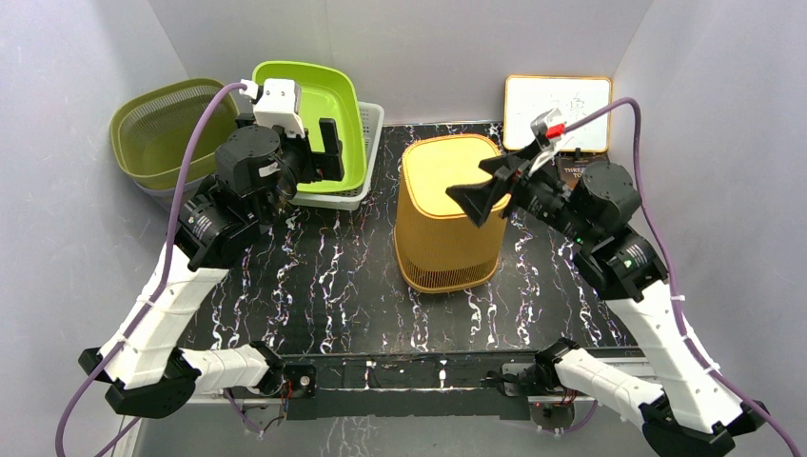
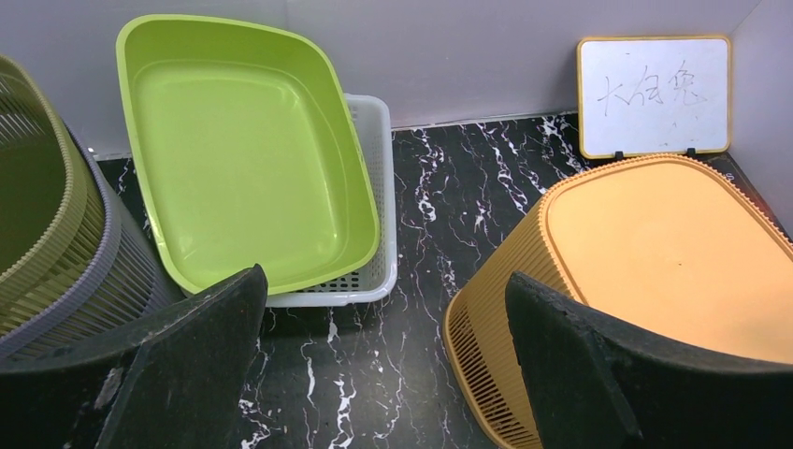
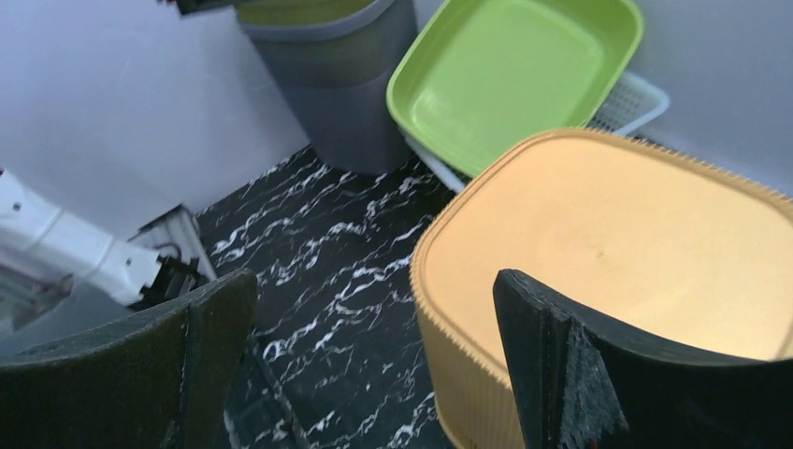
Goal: Turn the large container upside down
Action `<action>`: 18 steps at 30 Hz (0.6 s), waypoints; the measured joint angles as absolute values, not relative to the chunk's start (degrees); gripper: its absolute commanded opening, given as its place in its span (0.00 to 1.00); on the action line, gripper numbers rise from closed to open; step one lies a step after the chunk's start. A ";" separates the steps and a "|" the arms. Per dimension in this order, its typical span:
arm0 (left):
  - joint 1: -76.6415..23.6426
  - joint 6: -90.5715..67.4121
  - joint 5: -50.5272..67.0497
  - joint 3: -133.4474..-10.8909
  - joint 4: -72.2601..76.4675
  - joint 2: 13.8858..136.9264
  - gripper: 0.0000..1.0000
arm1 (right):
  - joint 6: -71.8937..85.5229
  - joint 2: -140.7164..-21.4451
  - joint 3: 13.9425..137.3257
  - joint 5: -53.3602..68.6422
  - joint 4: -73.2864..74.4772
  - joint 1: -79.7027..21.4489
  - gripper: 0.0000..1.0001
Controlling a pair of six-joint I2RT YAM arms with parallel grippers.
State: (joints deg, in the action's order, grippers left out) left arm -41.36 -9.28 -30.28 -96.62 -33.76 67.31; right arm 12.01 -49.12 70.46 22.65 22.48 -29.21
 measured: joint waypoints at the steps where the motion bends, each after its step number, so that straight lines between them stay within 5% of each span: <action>1: -41.36 -9.43 -30.41 -96.62 -33.69 67.44 0.98 | 11.81 -48.45 69.14 24.18 22.72 -29.21 0.98; 18: -41.36 -10.92 -31.16 -93.89 -32.86 69.23 0.98 | 12.67 -40.86 46.09 30.94 25.71 -29.30 0.98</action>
State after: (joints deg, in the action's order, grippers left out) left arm -41.36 -10.92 -31.16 -93.89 -32.86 69.23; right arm 12.67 -40.86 46.09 30.94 25.71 -29.30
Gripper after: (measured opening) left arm 0.983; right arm 0.980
